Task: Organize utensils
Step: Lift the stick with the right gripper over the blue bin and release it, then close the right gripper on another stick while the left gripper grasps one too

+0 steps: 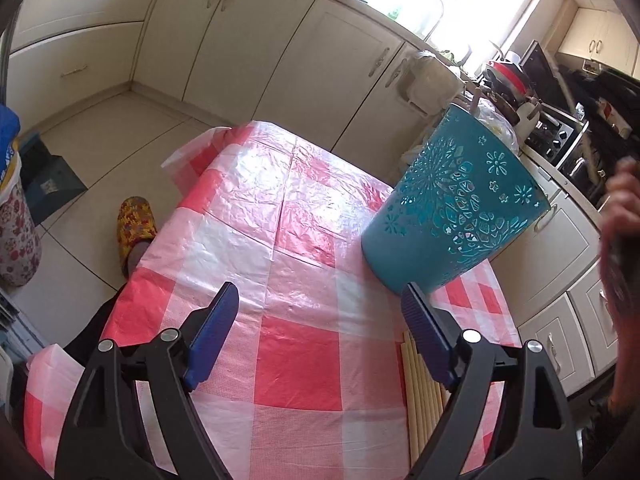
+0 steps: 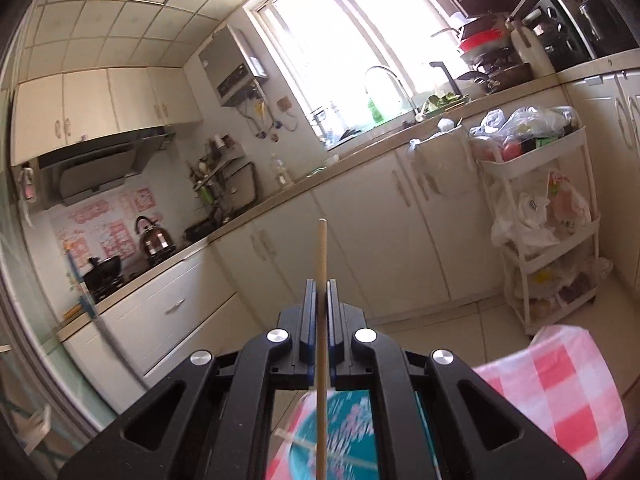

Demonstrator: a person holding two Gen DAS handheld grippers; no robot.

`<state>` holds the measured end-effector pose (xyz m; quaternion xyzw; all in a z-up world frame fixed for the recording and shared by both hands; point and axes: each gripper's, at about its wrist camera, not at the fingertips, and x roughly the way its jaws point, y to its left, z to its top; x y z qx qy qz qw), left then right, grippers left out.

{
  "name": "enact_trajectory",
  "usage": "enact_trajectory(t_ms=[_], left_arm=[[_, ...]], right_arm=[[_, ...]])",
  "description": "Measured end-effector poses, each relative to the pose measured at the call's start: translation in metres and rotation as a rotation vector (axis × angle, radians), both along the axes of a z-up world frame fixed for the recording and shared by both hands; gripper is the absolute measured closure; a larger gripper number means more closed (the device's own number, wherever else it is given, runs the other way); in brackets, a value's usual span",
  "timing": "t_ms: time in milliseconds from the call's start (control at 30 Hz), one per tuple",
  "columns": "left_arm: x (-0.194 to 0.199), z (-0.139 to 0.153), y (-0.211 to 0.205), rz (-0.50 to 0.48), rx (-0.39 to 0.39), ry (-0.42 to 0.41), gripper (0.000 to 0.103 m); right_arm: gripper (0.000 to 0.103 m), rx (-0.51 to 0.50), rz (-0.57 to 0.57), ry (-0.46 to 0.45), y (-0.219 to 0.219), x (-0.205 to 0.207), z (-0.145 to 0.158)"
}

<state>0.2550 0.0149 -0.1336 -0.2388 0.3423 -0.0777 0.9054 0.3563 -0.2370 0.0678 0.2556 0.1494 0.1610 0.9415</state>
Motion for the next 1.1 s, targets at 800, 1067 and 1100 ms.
enact_trajectory(t_ms=[800, 1067, 1100], left_arm=[[0.004, -0.004, 0.004, -0.004, -0.034, 0.013, 0.02], [0.006, -0.005, 0.003, -0.005, -0.032, 0.025, 0.019], [0.006, -0.005, 0.003, -0.004, -0.033, 0.026, 0.018]], right_arm=[[0.074, -0.253, 0.045, 0.362, 0.0, -0.128, -0.107], [0.082, -0.373, 0.169, 0.568, 0.032, -0.152, -0.183], [0.082, -0.389, 0.172, 0.569, 0.035, -0.152, -0.185]])
